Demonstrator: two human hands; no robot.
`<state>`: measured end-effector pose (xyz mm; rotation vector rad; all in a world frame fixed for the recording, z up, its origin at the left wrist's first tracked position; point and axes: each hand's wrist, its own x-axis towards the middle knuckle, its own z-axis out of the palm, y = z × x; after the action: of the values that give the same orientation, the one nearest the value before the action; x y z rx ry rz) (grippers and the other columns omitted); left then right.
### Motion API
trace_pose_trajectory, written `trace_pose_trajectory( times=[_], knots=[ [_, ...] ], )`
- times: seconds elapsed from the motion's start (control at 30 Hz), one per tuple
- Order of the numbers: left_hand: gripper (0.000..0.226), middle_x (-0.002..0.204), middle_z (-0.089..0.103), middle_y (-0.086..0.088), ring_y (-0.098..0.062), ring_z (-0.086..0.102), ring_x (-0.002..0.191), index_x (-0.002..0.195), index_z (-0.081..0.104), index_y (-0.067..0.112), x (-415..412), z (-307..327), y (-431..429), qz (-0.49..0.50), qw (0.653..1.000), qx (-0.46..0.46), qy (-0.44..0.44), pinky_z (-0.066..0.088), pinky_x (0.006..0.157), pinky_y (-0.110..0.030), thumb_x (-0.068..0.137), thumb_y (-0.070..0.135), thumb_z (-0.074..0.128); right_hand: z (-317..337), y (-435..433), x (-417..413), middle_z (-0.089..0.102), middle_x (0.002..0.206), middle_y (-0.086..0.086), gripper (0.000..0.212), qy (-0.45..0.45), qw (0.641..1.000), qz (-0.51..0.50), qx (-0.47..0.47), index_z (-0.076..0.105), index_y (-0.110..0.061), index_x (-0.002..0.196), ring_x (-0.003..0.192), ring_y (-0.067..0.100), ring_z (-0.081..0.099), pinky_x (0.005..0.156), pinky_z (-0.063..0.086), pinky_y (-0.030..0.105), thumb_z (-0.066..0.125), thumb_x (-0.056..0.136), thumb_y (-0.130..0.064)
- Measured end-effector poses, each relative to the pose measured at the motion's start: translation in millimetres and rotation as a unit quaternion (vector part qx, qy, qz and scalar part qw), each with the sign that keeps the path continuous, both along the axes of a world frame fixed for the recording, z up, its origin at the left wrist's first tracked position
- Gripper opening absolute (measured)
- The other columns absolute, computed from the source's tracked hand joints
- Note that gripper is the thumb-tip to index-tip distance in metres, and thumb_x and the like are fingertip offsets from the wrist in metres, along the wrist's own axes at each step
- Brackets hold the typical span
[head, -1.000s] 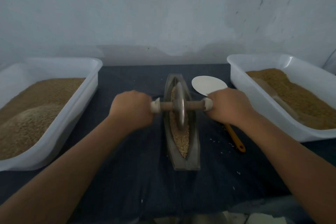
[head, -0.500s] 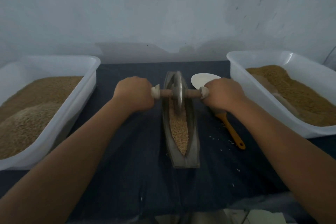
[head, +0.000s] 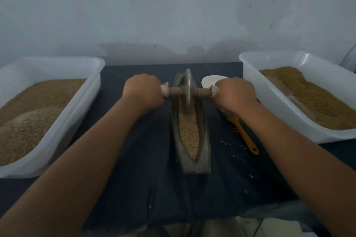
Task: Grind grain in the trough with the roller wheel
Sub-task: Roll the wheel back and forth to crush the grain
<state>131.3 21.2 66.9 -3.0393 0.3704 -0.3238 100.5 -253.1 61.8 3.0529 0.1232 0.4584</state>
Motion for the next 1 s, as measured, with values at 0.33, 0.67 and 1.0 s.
trace_pose_trajectory(
  times=[0.33,0.67,1.0],
  knots=[
    [0.026,0.057,0.056,0.010,-0.008,0.053,0.053,0.062,0.056,0.026,-64,-31,37,-0.068,0.993,-0.023,0.093,0.036,0.048,-0.025,0.072,0.050,0.055,4,-20,-54,0.057,0.054,-0.010,0.032,0.094,0.992,0.084,-0.023,0.057,-0.032,0.061,0.050,0.005,0.055,0.049,0.050,0.031,0.047,0.076,-0.058],
    [0.026,0.066,0.060,0.007,-0.013,0.055,0.058,0.066,0.058,0.024,-35,4,12,-0.067,0.995,0.033,0.063,0.046,0.057,-0.029,0.078,0.045,0.062,-8,-17,-33,0.061,0.065,-0.009,0.027,0.136,0.991,0.011,-0.005,0.060,-0.031,0.067,0.060,0.009,0.058,0.057,0.052,0.034,0.052,0.087,-0.047],
    [0.034,0.070,0.060,0.004,-0.019,0.059,0.064,0.068,0.056,0.023,-15,8,1,-0.016,0.999,0.025,0.030,0.050,0.061,-0.032,0.083,0.052,0.065,-3,-7,-7,0.061,0.070,-0.007,0.029,0.088,0.996,-0.010,0.006,0.059,-0.028,0.070,0.066,0.015,0.059,0.067,0.056,0.038,0.052,0.094,-0.043]
  ],
)
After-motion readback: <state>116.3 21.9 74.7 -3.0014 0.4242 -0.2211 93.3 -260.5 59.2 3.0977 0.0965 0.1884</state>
